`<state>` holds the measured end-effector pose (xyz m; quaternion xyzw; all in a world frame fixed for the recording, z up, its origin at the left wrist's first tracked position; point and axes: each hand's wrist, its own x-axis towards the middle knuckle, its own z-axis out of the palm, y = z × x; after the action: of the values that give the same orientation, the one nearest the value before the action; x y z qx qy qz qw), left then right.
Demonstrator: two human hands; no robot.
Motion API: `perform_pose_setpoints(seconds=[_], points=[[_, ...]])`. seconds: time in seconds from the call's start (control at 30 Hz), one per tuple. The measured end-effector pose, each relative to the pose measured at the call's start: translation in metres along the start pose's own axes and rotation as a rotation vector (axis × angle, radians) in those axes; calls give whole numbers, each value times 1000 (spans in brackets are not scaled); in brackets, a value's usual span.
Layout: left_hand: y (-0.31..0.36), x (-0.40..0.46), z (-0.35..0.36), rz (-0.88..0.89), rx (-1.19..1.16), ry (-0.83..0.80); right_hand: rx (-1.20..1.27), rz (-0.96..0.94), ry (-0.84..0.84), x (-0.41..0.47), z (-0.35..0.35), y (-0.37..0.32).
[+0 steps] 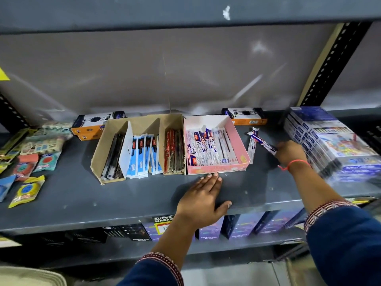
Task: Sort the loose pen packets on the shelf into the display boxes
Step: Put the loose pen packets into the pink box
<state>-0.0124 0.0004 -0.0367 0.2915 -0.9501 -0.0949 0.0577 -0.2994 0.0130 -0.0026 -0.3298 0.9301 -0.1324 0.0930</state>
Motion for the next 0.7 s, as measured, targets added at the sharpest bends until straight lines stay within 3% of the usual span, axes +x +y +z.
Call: perform_pose_setpoints(seconds=[0.33,0.43,0.57,0.7], points=[[-1,0,2,-2,10,1,231,101,-144,-14,-17,-2],[-2,0,1,-3,20,-26,516,123,-184,-21,-30,-2],[0,-1,-2,6,22,-30,1098,146,-170,-34,-42,-10],[0,-1,-3,8,41,-14,1405,28,-386,-72,-56,-37]])
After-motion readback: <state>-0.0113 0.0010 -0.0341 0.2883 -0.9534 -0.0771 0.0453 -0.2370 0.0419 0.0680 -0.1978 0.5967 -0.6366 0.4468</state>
